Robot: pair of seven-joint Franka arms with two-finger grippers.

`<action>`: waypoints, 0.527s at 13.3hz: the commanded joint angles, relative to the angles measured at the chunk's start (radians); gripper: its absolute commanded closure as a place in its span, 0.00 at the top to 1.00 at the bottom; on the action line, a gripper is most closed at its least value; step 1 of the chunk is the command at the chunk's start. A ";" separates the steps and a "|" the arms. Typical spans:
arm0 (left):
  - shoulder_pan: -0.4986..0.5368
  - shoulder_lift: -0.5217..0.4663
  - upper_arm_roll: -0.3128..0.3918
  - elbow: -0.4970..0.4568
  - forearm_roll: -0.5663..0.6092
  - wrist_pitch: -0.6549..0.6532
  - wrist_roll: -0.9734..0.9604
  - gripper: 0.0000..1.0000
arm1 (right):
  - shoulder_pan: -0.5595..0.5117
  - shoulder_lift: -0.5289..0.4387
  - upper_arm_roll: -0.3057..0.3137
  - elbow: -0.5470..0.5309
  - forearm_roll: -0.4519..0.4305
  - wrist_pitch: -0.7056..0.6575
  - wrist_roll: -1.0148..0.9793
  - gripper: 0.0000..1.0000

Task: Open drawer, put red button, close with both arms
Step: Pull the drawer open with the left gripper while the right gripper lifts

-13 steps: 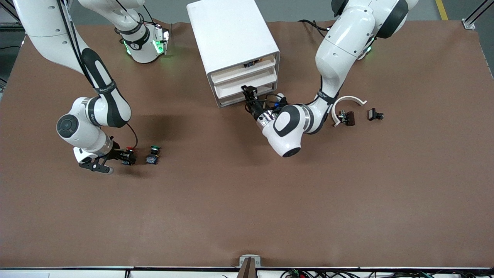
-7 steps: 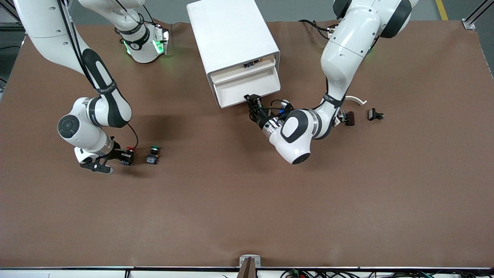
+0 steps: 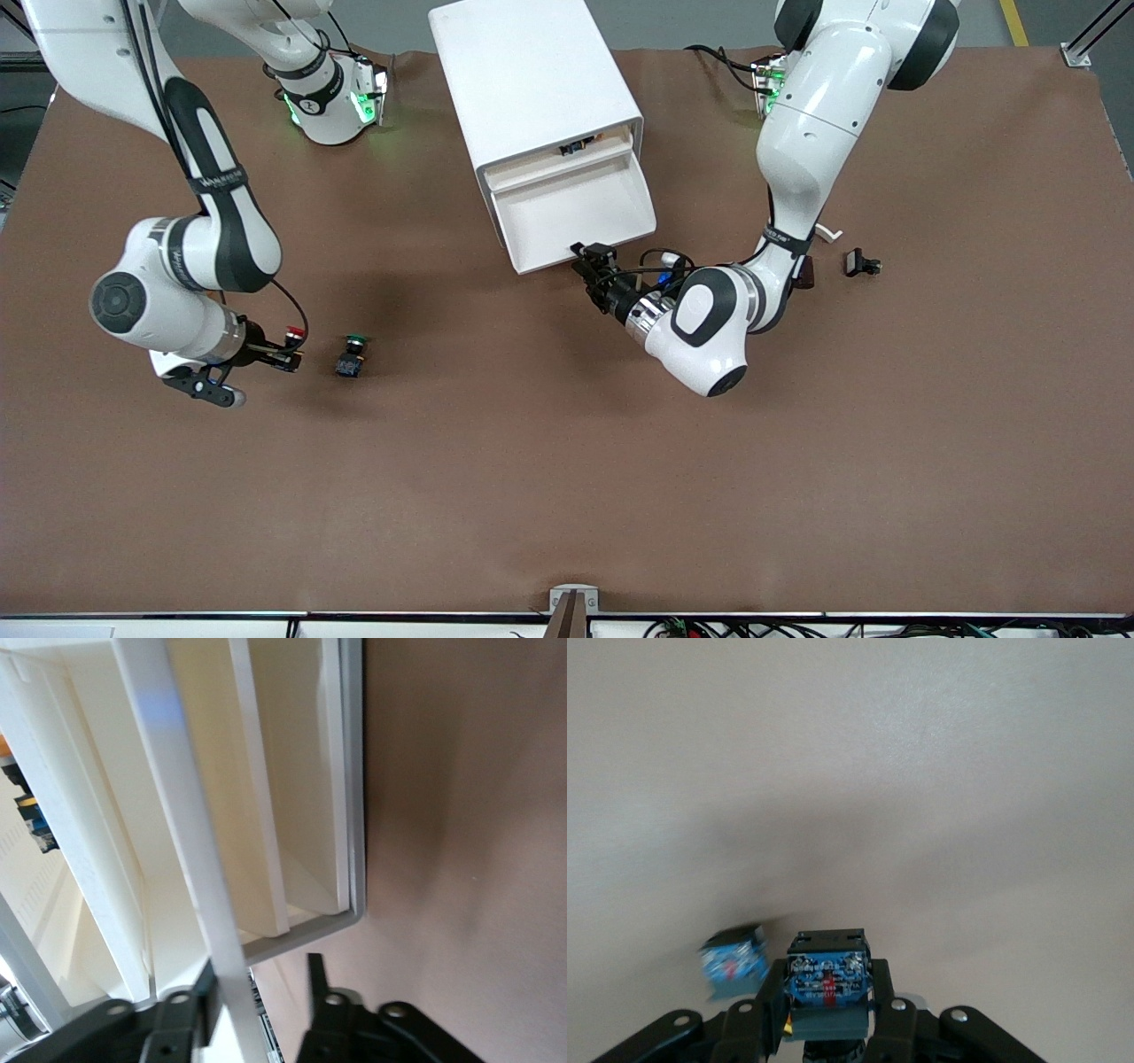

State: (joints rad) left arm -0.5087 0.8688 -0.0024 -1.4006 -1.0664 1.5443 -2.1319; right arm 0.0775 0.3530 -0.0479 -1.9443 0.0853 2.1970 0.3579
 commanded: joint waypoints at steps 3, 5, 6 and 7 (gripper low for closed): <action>0.009 0.007 0.016 0.084 0.005 -0.007 0.004 1.00 | 0.070 -0.120 0.002 0.096 0.004 -0.253 0.243 0.00; 0.027 -0.001 0.027 0.149 0.063 -0.039 0.006 1.00 | 0.128 -0.146 0.002 0.134 0.005 -0.333 0.361 0.00; 0.032 -0.002 0.022 0.181 0.110 -0.052 0.007 1.00 | 0.157 -0.155 0.003 0.151 0.007 -0.361 0.427 0.00; 0.061 -0.011 0.016 0.196 0.153 -0.058 0.012 1.00 | 0.203 -0.158 0.003 0.174 0.008 -0.387 0.511 0.00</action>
State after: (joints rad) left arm -0.4726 0.8658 0.0123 -1.2600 -0.9835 1.5200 -2.1279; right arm 0.2128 0.2090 -0.0386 -1.8057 0.0881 1.8599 0.7395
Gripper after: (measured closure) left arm 0.000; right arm 0.590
